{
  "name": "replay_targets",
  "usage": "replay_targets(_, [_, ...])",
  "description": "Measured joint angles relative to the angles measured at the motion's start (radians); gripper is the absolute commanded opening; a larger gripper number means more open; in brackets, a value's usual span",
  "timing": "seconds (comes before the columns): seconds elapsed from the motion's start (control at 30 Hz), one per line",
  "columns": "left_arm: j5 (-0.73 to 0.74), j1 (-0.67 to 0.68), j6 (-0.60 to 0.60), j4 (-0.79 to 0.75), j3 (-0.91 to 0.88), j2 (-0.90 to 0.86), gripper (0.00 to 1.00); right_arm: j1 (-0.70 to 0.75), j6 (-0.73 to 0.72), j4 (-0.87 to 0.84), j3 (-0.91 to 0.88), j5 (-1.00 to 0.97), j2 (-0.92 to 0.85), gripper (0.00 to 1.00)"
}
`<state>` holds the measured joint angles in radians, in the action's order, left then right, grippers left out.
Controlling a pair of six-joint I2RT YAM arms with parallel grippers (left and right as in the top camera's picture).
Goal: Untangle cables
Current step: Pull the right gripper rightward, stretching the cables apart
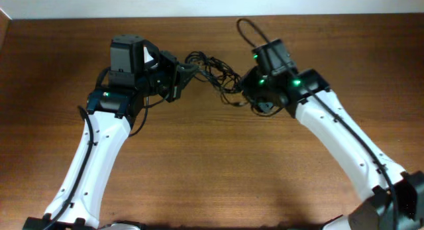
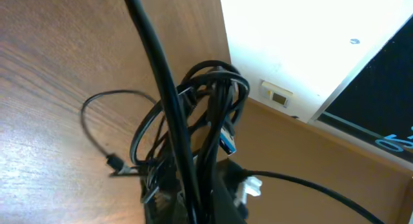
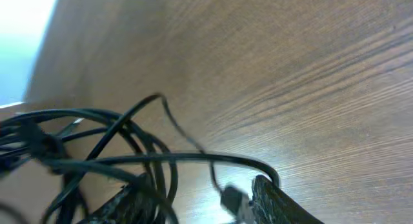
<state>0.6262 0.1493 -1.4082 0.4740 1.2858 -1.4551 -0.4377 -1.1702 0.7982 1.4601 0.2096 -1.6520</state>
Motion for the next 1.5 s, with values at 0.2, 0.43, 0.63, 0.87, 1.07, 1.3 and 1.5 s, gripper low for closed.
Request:
replay_targets(0.2, [-0.016,0.000,0.002,0.000,0.000,0.000,0.00,0.002,-0.017,-0.051,0.000,0.157,0.015,0.56])
replay_targets(0.43, [-0.017,0.000,0.002,0.000,0.000,0.000,0.00,-0.039,-0.140,-0.051,0.000,0.194,-0.005,0.50])
replay_targets(0.63, [-0.016,0.000,0.000,0.000,0.000,0.000,0.00,-0.067,-0.278,-0.090,-0.002,0.208,-0.066,0.35])
replay_targets(0.87, [-0.016,0.000,-0.024,-0.001,0.000,0.000,0.00,-0.067,-0.352,-0.170,-0.004,0.232,-0.079,0.09])
replay_targets(1.07, [-0.071,-0.006,-0.052,0.000,0.000,0.000,0.00,-0.067,-0.216,-0.129,-0.003,0.214,-0.081,0.04])
replay_targets(1.3, [-0.157,-0.063,-0.050,-0.038,-0.003,0.000,0.00,-0.076,0.138,0.142,0.016,0.057,-0.077,0.04])
replay_targets(1.5, [-0.299,-0.097,-0.026,0.038,-0.005,0.000,0.00,-0.080,0.456,0.100,0.023,0.060,-0.008,0.04])
